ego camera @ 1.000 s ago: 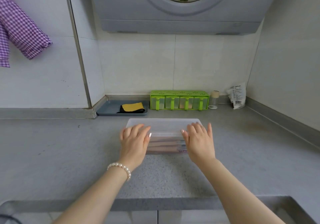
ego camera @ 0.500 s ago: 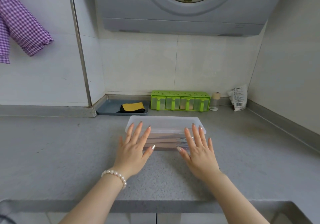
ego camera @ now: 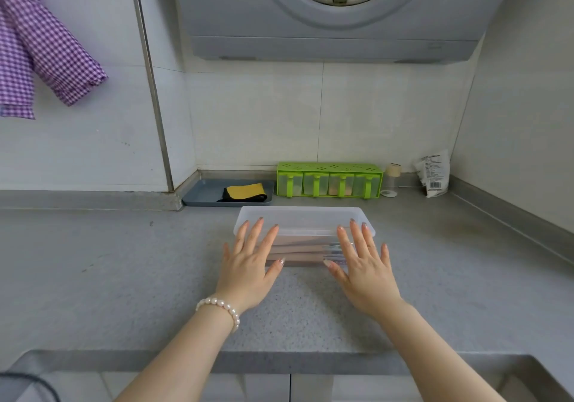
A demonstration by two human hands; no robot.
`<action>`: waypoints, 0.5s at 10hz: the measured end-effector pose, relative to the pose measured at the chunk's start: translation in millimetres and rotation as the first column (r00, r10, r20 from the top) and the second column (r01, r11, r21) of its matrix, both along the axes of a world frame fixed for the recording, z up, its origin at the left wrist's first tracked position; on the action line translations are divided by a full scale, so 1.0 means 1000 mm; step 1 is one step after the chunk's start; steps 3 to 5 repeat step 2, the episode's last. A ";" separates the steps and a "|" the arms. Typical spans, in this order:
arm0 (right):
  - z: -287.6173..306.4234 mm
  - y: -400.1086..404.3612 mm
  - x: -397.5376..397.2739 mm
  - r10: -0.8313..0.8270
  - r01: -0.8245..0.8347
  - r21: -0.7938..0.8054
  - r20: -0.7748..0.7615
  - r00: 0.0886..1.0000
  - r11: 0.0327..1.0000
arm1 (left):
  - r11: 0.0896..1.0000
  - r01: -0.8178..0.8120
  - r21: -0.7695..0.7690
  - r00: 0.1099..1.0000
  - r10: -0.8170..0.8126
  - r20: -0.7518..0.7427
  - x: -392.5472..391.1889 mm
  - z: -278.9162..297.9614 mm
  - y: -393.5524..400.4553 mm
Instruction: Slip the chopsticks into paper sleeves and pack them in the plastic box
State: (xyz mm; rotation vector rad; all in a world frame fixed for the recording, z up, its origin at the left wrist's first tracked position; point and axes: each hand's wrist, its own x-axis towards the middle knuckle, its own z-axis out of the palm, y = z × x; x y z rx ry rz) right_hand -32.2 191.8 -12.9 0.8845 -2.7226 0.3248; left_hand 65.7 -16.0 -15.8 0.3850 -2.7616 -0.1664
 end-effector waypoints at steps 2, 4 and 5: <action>0.040 0.007 0.012 0.098 -0.056 -0.232 0.174 0.980 0.971 | 1.000 0.005 -0.013 1.000 -0.005 -0.002 0.000 0.007 0.004; 0.040 0.007 0.012 0.098 -0.056 -0.232 0.174 0.980 0.971 | 1.000 0.005 -0.013 1.000 -0.005 -0.002 0.000 0.007 0.004; 0.040 0.007 0.012 0.098 -0.056 -0.232 0.174 0.980 0.971 | 1.000 0.005 -0.013 1.000 -0.005 -0.002 0.000 0.007 0.004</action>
